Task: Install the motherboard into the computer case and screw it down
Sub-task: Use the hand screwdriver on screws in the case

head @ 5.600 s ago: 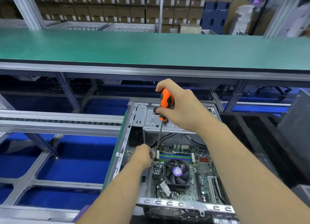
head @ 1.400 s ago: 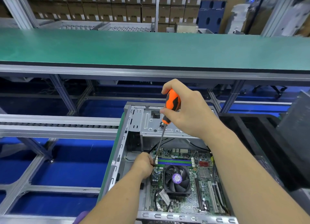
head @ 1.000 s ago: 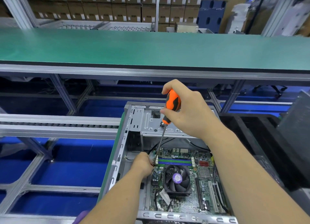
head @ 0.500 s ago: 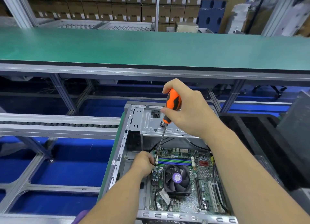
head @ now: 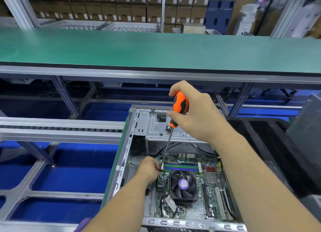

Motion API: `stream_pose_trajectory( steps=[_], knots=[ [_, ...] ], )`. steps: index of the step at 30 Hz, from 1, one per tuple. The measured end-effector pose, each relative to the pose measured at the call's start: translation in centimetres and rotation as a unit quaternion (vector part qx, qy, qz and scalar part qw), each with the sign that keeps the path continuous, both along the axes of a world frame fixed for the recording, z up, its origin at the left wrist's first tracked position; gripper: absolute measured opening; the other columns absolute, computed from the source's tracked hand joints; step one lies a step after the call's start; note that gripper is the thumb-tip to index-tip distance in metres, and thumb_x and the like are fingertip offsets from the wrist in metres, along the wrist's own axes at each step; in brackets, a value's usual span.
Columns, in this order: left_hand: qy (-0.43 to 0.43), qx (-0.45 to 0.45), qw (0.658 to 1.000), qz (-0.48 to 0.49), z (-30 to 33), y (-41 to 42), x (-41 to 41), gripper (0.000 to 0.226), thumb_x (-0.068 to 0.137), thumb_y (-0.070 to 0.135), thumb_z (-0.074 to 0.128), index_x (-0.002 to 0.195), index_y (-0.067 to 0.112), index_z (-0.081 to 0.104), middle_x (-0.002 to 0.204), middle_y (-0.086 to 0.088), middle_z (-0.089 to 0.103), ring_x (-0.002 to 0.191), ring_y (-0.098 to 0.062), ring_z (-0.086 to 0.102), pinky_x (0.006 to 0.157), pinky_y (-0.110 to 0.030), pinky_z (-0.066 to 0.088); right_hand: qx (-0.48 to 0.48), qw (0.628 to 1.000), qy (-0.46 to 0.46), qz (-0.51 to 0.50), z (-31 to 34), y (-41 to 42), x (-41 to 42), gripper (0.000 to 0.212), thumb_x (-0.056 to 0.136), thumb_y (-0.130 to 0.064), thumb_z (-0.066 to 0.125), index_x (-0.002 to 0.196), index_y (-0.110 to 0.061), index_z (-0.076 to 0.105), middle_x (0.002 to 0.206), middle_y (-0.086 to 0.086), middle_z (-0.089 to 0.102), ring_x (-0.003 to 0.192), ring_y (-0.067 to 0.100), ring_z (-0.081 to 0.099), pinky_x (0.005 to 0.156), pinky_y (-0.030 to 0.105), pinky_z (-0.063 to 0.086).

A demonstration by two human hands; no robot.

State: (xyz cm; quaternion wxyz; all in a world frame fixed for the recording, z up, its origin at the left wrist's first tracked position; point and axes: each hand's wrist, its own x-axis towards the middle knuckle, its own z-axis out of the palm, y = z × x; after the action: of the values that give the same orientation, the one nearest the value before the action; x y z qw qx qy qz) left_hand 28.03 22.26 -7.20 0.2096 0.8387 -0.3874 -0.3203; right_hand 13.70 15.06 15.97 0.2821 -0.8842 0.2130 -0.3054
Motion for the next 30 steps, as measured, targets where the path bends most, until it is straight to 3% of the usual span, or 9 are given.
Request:
stream_pose_trajectory(
  steps=[4,8,11,15,18,24,30],
  knots=[
    [-0.002,0.000,1.000,-0.003,-0.17,0.04,-0.02,0.019,0.085,0.001,0.071,0.073,0.014,0.065,0.107,-0.010,0.070,0.103,-0.024,0.066,0.085,-0.027,0.054,0.001,1.000,0.000,-0.003,0.05,0.05,-0.15,0.037,0.091,-0.012,0.074,0.110,-0.031,0.048,0.076,0.003,0.059,0.074,0.029,0.069,0.066,0.045,0.057],
    [-0.015,0.002,1.000,-0.027,-0.29,-0.08,0.16,0.008,0.085,0.001,0.070,0.084,0.008,0.073,0.096,-0.009,0.072,0.081,-0.017,0.061,0.081,-0.027,0.055,0.002,1.000,0.002,-0.002,0.02,0.15,-0.15,0.036,0.091,-0.011,0.073,0.111,-0.028,0.049,0.075,0.005,0.059,0.073,0.029,0.068,0.066,0.045,0.056],
    [-0.020,0.007,0.999,-0.038,-0.19,-0.10,0.21,0.007,0.086,0.001,0.069,0.087,0.006,0.075,0.096,-0.009,0.073,0.079,-0.016,0.061,0.076,-0.022,0.052,0.001,1.000,0.002,-0.002,-0.09,0.19,-0.15,0.036,0.091,-0.011,0.073,0.111,-0.029,0.049,0.074,0.003,0.059,0.071,0.026,0.068,0.066,0.042,0.055],
    [-0.009,0.012,0.999,-0.033,-0.05,-0.05,0.22,0.024,0.086,-0.004,0.067,0.069,0.012,0.069,0.086,-0.007,0.069,0.094,-0.021,0.068,0.076,-0.019,0.049,0.000,1.000,0.001,-0.005,-0.22,0.08,-0.25,0.037,0.090,-0.013,0.074,0.110,-0.032,0.048,0.075,0.003,0.059,0.073,0.029,0.068,0.067,0.046,0.055],
    [-0.006,0.009,1.000,-0.027,-0.09,-0.03,0.23,0.042,0.086,-0.006,0.066,0.055,0.020,0.054,0.081,-0.004,0.063,0.086,-0.019,0.064,0.075,-0.019,0.050,0.002,1.000,0.002,-0.003,-0.29,0.00,-0.26,0.037,0.090,-0.013,0.074,0.110,-0.031,0.048,0.076,0.004,0.060,0.074,0.030,0.069,0.068,0.048,0.056],
    [-0.007,0.000,1.000,-0.018,-0.35,0.26,0.11,0.028,0.085,0.002,0.070,0.066,0.020,0.061,0.087,-0.003,0.067,0.083,-0.017,0.062,0.077,-0.022,0.053,0.009,1.000,-0.005,-0.006,-0.21,-0.13,-0.34,0.038,0.090,-0.012,0.073,0.107,-0.034,0.048,0.074,0.002,0.060,0.070,0.024,0.070,0.063,0.037,0.056],
    [0.004,-0.001,1.000,-0.003,-0.40,-0.02,0.14,0.036,0.083,-0.003,0.070,0.060,0.021,0.057,0.085,-0.004,0.065,0.082,-0.017,0.061,0.079,-0.025,0.054,0.011,1.000,0.000,-0.007,-0.22,-0.20,-0.43,0.036,0.091,-0.013,0.073,0.108,-0.033,0.048,0.076,0.005,0.060,0.070,0.024,0.071,0.061,0.032,0.058]
  ],
)
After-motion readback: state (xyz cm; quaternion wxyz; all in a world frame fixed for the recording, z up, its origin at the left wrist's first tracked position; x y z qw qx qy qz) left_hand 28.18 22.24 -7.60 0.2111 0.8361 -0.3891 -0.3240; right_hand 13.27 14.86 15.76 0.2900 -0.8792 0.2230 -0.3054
